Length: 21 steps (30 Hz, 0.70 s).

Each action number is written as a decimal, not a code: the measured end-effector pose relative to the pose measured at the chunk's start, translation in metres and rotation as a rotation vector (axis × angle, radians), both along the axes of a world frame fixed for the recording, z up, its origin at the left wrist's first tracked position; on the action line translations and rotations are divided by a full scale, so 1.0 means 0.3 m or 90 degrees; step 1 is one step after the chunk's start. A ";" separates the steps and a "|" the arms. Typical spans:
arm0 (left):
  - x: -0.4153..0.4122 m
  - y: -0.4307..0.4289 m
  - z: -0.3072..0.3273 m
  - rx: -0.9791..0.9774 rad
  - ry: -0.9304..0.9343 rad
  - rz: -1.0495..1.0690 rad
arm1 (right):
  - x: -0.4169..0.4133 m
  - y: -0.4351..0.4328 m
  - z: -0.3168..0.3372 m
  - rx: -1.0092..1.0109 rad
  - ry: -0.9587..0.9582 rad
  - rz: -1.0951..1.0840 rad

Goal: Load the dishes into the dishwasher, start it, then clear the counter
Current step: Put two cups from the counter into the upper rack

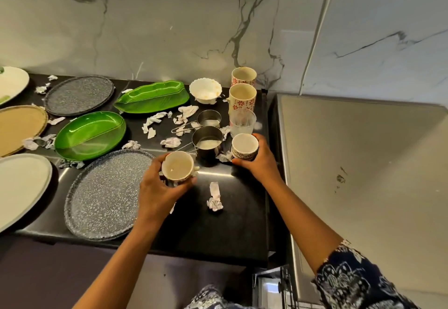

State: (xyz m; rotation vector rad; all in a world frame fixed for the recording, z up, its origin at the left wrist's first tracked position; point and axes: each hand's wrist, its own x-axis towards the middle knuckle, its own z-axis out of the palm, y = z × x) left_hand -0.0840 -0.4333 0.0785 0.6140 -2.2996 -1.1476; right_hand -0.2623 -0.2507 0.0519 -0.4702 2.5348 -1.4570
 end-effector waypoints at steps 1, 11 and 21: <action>0.001 0.010 -0.002 0.006 0.002 -0.004 | 0.001 -0.014 -0.006 -0.008 0.014 -0.009; 0.112 0.109 0.035 0.185 0.119 -0.134 | 0.237 0.084 0.077 -0.135 0.119 -0.063; 0.535 0.301 0.049 0.292 0.119 -0.334 | 0.882 0.397 0.111 -0.187 0.137 -0.184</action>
